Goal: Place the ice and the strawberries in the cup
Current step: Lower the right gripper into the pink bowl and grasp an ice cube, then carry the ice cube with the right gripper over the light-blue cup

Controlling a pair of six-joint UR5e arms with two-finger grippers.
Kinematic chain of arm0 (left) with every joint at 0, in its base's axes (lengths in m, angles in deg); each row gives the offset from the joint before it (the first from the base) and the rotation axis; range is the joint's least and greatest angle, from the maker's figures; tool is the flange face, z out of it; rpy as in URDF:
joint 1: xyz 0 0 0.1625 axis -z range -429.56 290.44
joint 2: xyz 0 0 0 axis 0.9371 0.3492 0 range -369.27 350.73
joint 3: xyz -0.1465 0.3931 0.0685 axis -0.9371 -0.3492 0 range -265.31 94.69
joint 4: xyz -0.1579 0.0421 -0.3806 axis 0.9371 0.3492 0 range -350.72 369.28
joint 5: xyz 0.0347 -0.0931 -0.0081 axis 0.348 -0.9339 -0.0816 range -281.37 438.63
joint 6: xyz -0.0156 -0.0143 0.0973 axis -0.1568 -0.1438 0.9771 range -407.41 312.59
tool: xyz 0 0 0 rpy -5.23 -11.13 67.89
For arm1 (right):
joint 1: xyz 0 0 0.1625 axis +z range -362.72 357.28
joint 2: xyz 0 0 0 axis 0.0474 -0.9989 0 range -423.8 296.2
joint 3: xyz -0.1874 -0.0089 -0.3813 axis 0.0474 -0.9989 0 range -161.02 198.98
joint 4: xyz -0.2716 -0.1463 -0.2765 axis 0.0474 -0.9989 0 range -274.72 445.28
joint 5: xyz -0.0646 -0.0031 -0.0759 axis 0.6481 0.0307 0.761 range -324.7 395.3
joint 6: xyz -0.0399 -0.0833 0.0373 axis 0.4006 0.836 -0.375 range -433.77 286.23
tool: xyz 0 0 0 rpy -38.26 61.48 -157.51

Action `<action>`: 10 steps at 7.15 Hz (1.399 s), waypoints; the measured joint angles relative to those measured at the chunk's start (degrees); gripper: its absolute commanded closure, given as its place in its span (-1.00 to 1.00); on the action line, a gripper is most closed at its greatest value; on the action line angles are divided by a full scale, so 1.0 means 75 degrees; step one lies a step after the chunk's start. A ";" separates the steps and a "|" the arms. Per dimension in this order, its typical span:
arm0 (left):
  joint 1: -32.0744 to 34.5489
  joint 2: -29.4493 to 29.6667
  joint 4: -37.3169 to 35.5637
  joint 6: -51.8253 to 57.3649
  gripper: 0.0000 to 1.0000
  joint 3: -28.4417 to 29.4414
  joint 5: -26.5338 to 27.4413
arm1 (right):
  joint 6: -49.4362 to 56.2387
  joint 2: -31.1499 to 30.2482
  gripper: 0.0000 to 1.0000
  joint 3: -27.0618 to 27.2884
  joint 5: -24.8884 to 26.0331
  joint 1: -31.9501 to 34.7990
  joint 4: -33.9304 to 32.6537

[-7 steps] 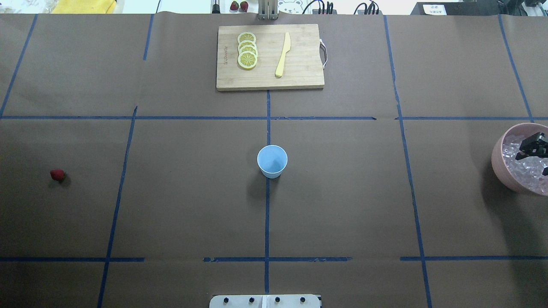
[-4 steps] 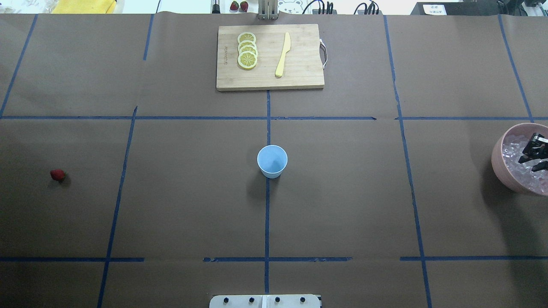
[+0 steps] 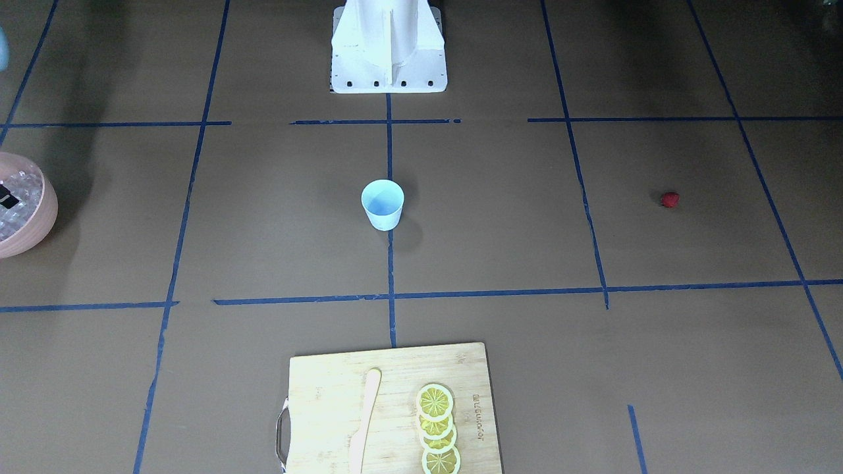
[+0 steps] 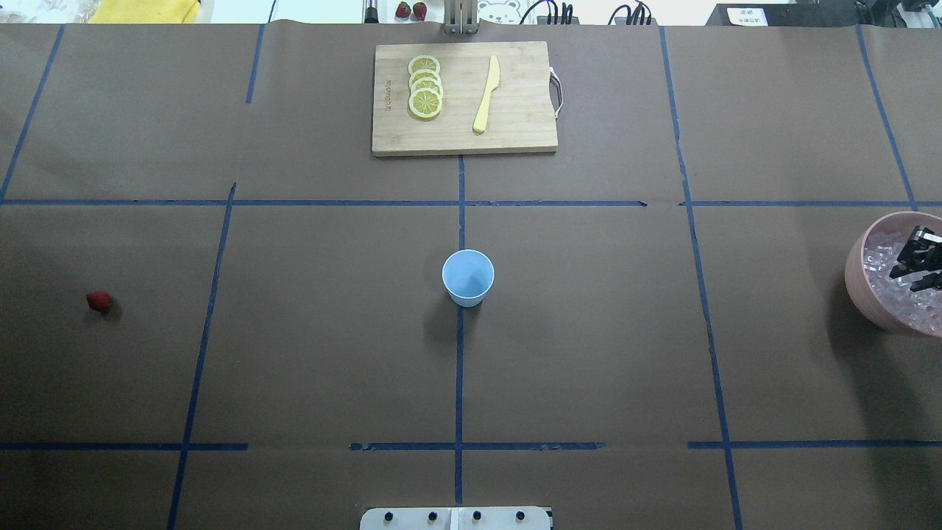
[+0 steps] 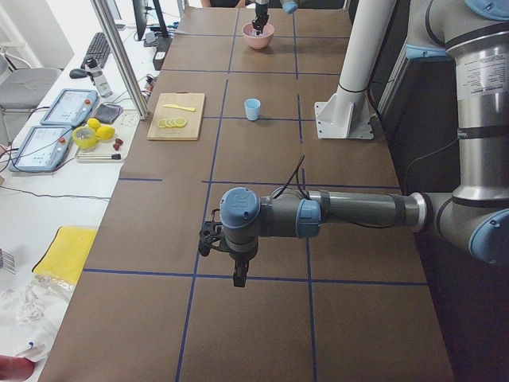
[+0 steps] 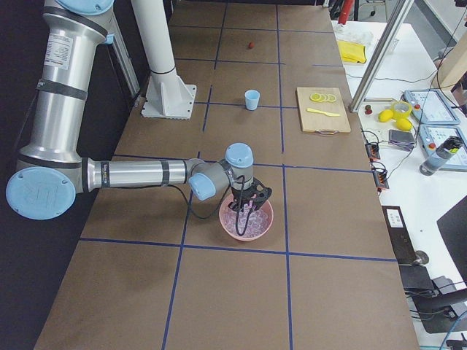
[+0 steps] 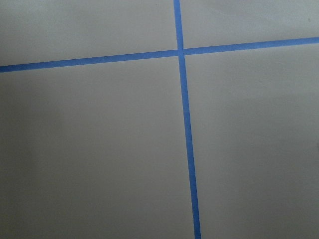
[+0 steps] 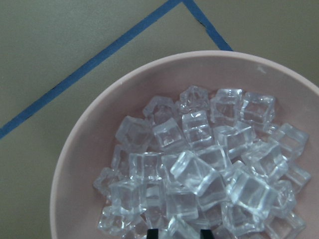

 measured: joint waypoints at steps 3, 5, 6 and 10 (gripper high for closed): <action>0.0000 -0.0001 0.0000 -0.0004 -1.00 0.0000 0.0007 | 0.0002 -0.0211 0.96 0.0832 -0.0019 0.0037 -0.0054; 0.0000 0.0000 0.0000 -0.0014 -1.00 0.0000 0.0000 | -0.0008 -0.0227 0.96 0.1765 -0.0007 0.0010 -0.0075; 0.0000 -0.0001 0.0000 -0.0017 -1.00 0.0000 -0.0004 | -0.0104 -0.0060 0.97 0.2094 -0.0038 -0.0112 -0.0081; 0.0000 -0.0001 0.0000 -0.0022 -1.00 0.0000 -0.0033 | -0.1399 0.2084 1.00 0.2369 -0.0013 -0.1759 -0.0792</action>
